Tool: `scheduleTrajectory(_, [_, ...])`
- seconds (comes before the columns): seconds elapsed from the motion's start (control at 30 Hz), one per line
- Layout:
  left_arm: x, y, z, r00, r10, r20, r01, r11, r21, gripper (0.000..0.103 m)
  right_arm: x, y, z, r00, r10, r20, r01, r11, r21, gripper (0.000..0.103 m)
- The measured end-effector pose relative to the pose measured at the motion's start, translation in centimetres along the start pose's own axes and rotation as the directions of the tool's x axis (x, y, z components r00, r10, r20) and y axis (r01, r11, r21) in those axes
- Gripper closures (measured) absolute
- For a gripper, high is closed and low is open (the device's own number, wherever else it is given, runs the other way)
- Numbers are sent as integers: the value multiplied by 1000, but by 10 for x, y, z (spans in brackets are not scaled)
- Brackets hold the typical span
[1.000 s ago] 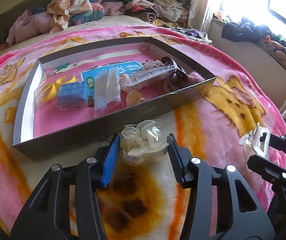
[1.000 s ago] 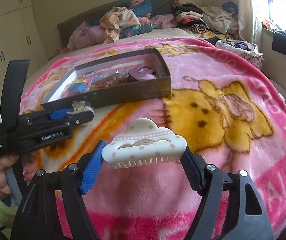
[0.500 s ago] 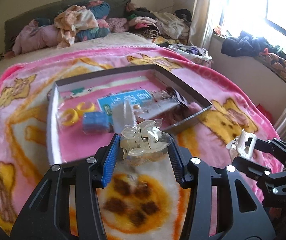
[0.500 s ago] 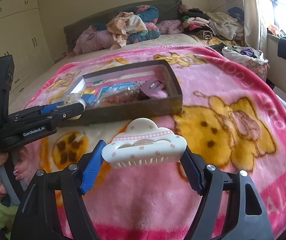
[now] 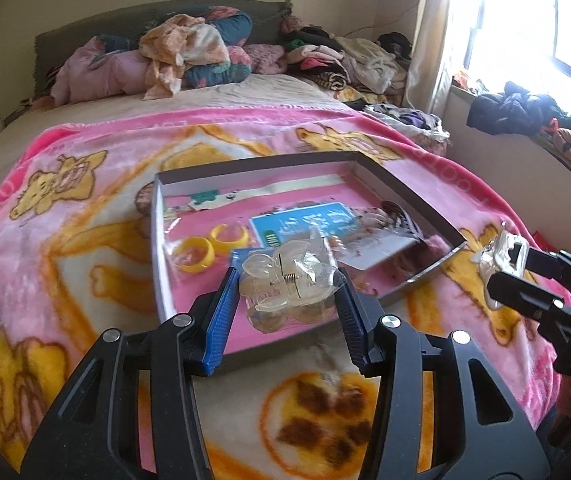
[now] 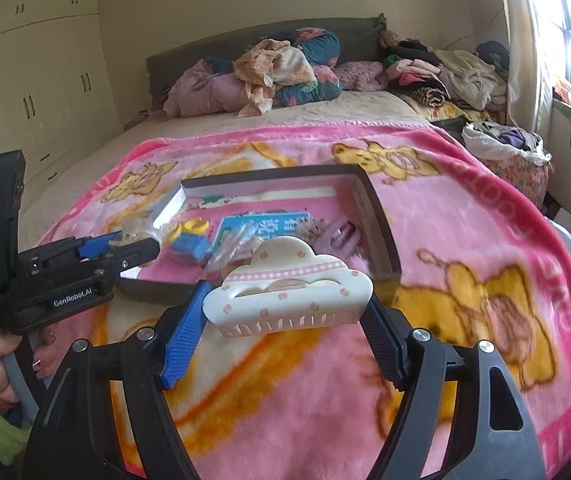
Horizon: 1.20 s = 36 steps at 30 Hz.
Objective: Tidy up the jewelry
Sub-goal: 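Carry the pearl clip bag and cloud clip into the tray and open both tools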
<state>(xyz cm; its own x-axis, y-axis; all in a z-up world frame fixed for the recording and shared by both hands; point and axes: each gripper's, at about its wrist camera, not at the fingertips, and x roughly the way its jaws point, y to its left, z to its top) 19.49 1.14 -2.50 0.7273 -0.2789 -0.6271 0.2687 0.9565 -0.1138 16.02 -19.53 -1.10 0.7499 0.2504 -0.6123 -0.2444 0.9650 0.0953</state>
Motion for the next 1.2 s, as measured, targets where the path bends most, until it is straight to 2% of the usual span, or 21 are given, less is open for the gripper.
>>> scheduleTrajectory(0.57, [23,22,4,1000,16,-22,-17,1000,-23,64,50,1,41,999,5,-32,-6,999,-52,32])
scheduleTrajectory(1.2, [40,30,-2,998,22,-57,-23,999,-30,64,113,5,46,990,21,-138,-33,996,-88,32])
